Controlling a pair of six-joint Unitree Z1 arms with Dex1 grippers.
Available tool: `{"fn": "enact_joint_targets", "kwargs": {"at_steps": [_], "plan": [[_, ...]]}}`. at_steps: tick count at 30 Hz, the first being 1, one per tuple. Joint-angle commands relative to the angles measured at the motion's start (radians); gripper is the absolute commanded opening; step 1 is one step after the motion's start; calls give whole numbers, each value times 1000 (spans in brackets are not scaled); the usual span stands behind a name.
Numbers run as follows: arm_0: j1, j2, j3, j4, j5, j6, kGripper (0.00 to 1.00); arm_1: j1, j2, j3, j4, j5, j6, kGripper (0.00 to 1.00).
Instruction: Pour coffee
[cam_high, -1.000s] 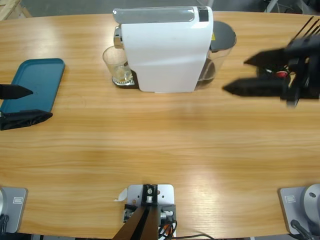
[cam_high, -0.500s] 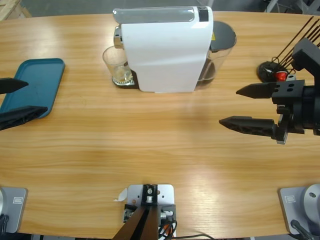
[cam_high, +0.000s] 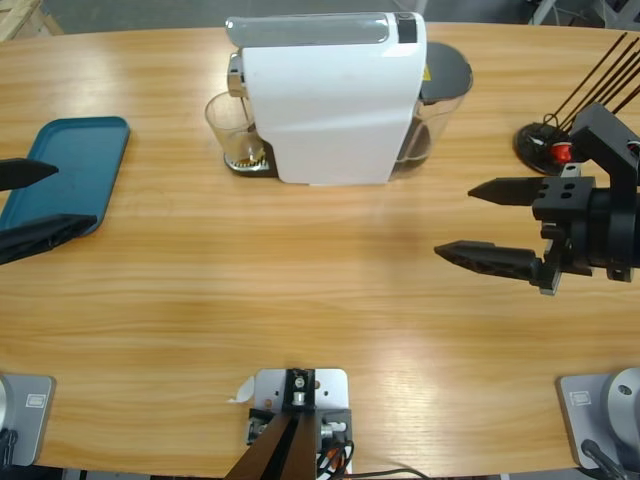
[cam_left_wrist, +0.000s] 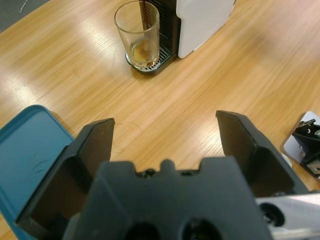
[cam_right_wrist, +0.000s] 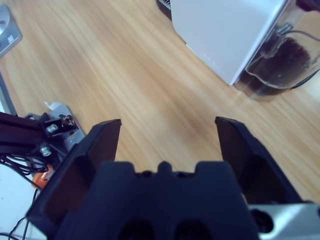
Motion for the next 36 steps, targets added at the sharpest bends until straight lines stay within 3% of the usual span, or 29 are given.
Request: {"fn": "enact_joint_targets", "kwargs": {"at_steps": [1,10,16,36], "plan": [[-7,-50,49,-18,31,-5,890,9,29,37,-20,-11,7,843],[-7,-37,50,-22,48,-11,888,9,61,28,-23,-22,32,844],[-7,-40,52,-25,65,-10,885,9,67,36,-29,-26,34,903],[-7,-62,57,-30,75,-7,885,9,63,67,-84,-25,35,904]]}}
